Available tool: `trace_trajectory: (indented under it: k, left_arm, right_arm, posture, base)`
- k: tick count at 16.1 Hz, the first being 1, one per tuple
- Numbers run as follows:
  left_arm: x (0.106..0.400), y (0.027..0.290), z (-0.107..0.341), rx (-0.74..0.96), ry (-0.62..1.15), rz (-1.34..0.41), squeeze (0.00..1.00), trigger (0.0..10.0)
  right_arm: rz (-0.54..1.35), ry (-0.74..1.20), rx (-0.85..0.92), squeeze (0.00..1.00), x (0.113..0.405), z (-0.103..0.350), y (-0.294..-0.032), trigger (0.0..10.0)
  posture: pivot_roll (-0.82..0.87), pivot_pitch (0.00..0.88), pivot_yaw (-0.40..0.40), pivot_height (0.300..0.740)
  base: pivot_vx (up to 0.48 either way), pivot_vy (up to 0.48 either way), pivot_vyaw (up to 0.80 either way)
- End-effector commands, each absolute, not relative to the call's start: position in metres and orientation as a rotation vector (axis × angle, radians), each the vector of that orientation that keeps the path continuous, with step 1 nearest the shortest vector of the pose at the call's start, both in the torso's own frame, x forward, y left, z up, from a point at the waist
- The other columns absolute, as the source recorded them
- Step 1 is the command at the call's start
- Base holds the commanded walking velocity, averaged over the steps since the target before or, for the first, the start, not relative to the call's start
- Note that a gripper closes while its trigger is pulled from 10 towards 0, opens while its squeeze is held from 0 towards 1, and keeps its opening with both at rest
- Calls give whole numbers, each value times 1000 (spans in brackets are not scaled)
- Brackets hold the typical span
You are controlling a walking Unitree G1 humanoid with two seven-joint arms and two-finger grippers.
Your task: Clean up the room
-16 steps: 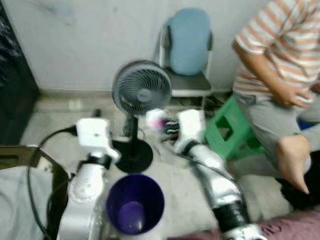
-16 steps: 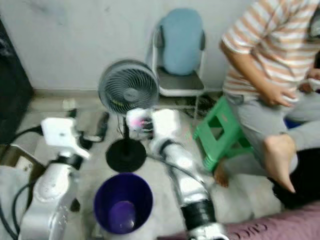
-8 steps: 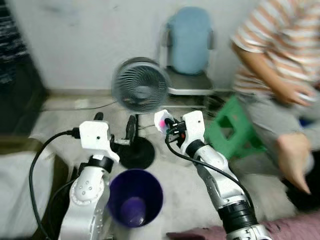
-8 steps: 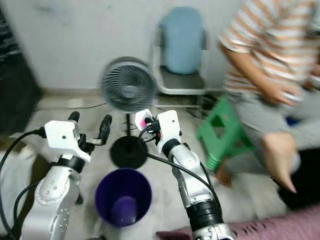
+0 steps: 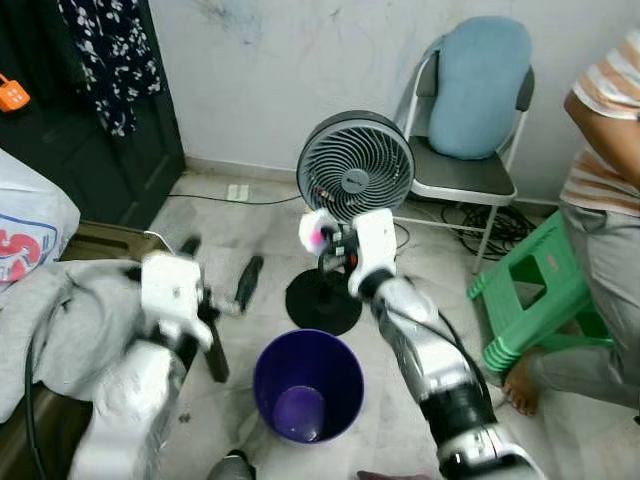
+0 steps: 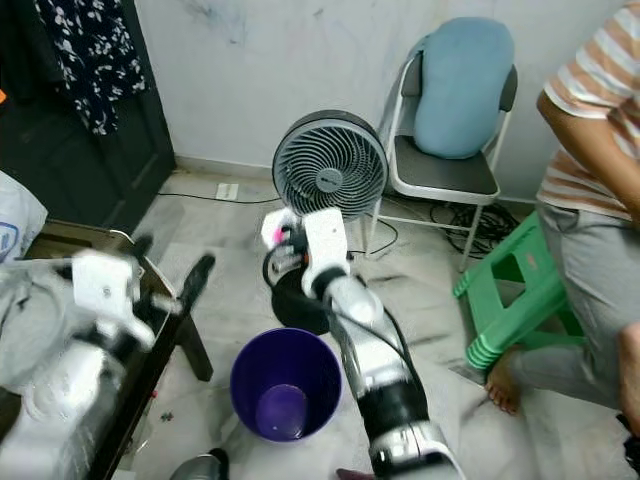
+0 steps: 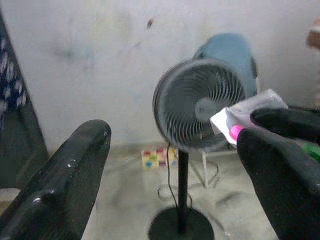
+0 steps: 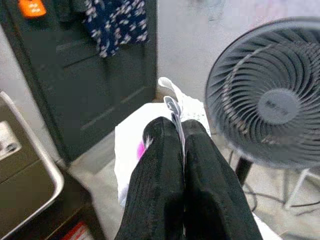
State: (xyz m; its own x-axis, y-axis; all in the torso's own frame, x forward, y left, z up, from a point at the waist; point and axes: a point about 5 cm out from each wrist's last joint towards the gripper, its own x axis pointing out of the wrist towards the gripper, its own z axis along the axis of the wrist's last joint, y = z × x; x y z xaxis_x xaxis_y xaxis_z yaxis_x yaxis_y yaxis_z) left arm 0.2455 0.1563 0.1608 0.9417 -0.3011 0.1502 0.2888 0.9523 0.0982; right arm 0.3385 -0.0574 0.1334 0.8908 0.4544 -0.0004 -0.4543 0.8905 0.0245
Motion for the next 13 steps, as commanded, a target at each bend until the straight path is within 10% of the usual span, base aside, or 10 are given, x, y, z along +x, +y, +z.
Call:
trace_trajectory:
  k: [1, 13]
  left_arm:
    - [250, 153, 162, 74, -176, -336, 0, 10000]
    - [258, 141, 175, 75, -263, -364, 0, 10000]
  right_arm:
    - [443, -8, 17, 0, 344, 138, -61, 10000]
    - [319, 20, -30, 0, 359, 135, -56, 10000]
  posture:
    - [44, 24, -63, 740]
    - [81, 3, -90, 740]
  base:
    - [0, 0, 0]
    - [0, 0, 267]
